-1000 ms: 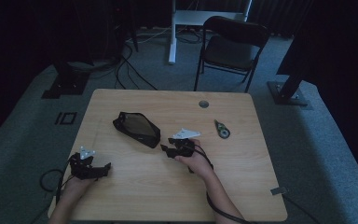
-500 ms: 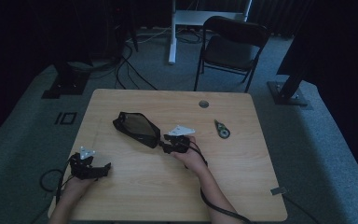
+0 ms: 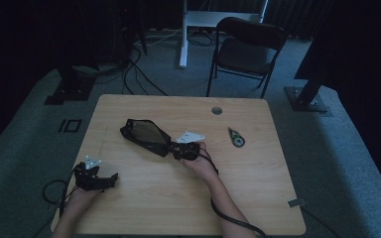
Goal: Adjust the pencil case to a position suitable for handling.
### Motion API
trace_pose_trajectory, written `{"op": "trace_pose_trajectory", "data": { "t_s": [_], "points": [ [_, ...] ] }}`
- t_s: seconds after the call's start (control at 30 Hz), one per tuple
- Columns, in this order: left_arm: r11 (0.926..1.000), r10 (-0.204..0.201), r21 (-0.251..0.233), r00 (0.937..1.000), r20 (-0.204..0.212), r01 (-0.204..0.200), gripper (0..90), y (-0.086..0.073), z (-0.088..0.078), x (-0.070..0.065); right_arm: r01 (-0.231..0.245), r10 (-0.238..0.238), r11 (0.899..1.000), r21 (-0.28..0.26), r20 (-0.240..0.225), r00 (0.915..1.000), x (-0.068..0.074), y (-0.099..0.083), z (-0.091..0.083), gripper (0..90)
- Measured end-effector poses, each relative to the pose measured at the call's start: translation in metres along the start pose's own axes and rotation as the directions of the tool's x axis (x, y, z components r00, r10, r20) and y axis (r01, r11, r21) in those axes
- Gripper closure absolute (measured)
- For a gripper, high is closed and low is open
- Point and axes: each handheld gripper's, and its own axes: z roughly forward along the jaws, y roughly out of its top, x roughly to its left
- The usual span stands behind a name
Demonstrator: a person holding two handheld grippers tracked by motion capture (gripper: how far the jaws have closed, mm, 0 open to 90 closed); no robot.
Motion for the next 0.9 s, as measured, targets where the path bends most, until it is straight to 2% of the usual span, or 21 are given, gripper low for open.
{"op": "trace_pose_trajectory", "data": {
  "t_s": [0.07, 0.27, 0.33, 0.67, 0.9],
  "points": [
    [1.0, 0.0, 0.0, 1.0, 0.0, 0.0, 0.2, 0.0, 0.0, 0.0, 0.011, -0.011, 1.0, 0.011, -0.001, 0.9999, 0.001, 0.001, -0.001, 73.1],
    [1.0, 0.0, 0.0, 1.0, 0.0, 0.0, 0.2, 0.0, 0.0, 0.0, -0.037, 0.037, 0.999, 0.013, 0.013, 0.9992, -0.002, -0.001, -0.008, 73.1],
    [1.0, 0.002, 0.001, 1.0, 0.0, -0.002, 0.2, 0.0, 0.0, 0.0, -0.038, 0.038, 0.999, 0.013, 0.013, 0.9992, -0.003, -0.002, -0.009, 73.0],
    [1.0, 0.002, 0.001, 1.0, 0.0, -0.002, 0.2, 0.0, 0.0, 0.0, -0.033, 0.032, 0.999, 0.023, 0.046, 0.9984, -0.012, -0.015, -0.034, 73.2],
    [1.0, 0.003, 0.001, 1.0, 0.0, -0.003, 0.2, 0.0, 0.0, 0.0, -0.053, 0.052, 0.998, 0.014, 0.083, 0.9952, -0.023, -0.029, -0.055, 73.2]
  ]
}}
